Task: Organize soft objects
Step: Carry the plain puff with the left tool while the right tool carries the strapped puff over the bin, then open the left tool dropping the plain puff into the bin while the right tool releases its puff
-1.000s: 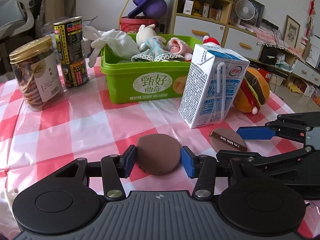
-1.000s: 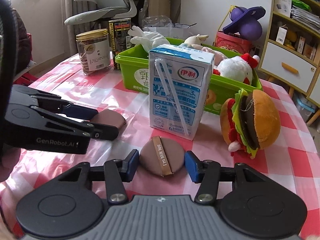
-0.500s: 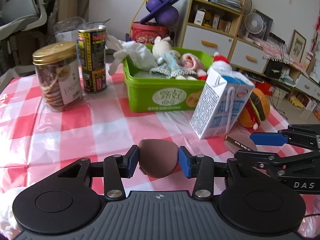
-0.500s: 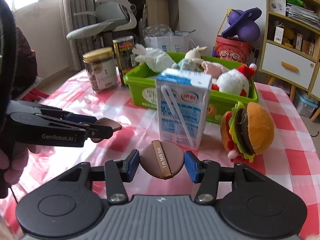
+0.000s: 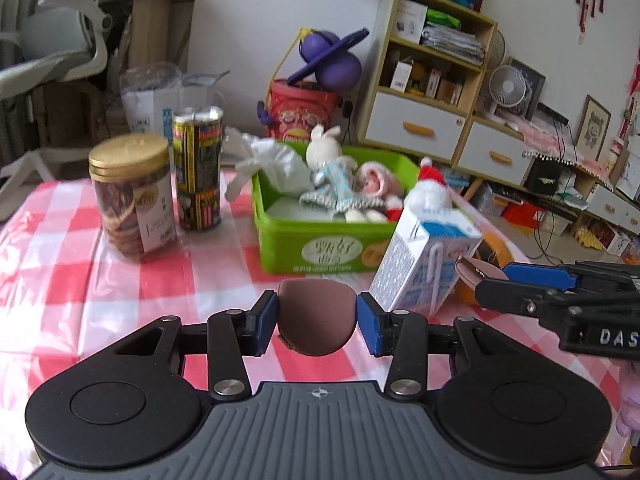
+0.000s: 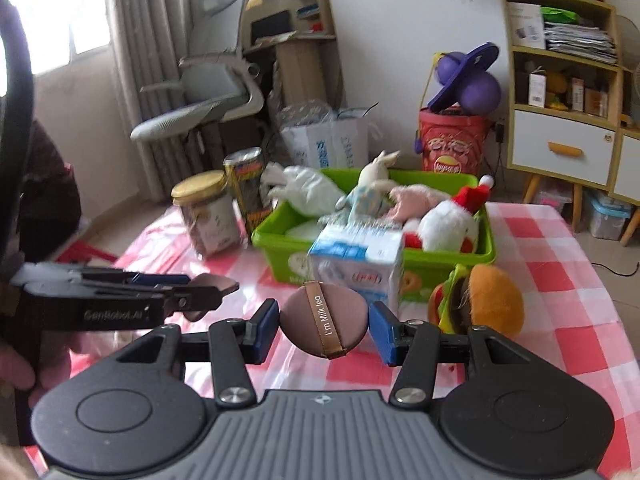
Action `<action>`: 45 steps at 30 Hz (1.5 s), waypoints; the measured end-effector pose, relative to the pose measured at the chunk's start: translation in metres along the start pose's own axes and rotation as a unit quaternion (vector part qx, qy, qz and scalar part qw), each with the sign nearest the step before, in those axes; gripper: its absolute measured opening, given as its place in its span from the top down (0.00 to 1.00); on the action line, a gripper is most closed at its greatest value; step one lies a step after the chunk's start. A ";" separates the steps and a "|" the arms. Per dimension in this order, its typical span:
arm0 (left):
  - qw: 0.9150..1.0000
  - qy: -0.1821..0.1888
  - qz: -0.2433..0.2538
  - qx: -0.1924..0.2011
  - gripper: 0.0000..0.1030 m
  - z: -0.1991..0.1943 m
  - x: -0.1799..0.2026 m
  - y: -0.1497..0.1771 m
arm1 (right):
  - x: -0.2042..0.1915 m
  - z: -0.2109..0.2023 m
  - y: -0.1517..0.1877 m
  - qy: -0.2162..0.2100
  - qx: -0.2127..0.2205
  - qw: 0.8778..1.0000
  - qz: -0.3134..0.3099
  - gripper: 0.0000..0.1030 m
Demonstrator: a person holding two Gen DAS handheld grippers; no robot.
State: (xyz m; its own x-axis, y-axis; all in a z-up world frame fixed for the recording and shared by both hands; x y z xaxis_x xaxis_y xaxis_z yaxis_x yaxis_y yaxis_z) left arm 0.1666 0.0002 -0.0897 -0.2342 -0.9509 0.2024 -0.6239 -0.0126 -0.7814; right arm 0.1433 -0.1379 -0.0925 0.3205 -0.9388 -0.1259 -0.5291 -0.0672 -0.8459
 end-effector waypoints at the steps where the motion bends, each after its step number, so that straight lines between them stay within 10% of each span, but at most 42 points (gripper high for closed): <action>1: 1.000 0.000 0.000 0.004 0.57 -0.001 0.000 -0.003 | 0.003 -0.001 -0.004 0.002 0.004 1.000 0.008 0.67; 14: 1.000 0.000 0.005 0.025 0.56 0.027 -0.003 -0.046 | 0.053 0.021 -0.073 0.013 0.049 0.994 0.098 0.67; 40: 1.000 0.000 0.031 0.003 0.51 0.114 0.008 -0.069 | 0.093 0.120 -0.087 0.006 -0.031 0.988 0.149 0.66; 45: 1.000 0.006 0.025 0.010 0.30 0.114 0.008 -0.069 | 0.094 0.123 -0.082 0.001 -0.042 0.987 0.156 0.57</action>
State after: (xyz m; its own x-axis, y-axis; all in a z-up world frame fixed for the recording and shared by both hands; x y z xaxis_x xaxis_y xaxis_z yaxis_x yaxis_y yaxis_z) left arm 0.2933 -0.0415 -0.1015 -0.2725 -0.9470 0.1699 -0.5964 0.0276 -0.8022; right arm 0.3134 -0.1786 -0.0983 0.1295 -0.9190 -0.3724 -0.6658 0.1977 -0.7194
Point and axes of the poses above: each gripper's, at about its wrist camera, not at the fingertips, and z roughly the way its jaws point, x to its right, y to its underside, the point moved 9 cm from there along z, roughly the way its jaws point, and after that the axes turned 3 degrees about -z, right-handed, at the moved point
